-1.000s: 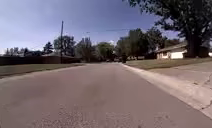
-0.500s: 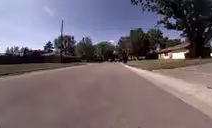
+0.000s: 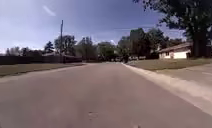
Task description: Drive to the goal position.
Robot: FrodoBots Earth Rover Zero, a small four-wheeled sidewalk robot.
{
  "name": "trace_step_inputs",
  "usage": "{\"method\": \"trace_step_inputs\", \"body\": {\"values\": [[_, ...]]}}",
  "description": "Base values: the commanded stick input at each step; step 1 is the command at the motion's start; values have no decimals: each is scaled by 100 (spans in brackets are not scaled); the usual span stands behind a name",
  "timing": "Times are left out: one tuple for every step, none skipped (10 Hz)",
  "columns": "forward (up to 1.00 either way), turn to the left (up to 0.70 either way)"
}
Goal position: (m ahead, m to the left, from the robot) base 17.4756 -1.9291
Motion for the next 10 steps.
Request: {"method": "trace_step_inputs", "body": {"values": [[70, 0], [70, 0], [70, 0], [70, 0], [70, 0], [70, 0], [70, -17], [70, -34], [70, -35], [70, -35]]}}
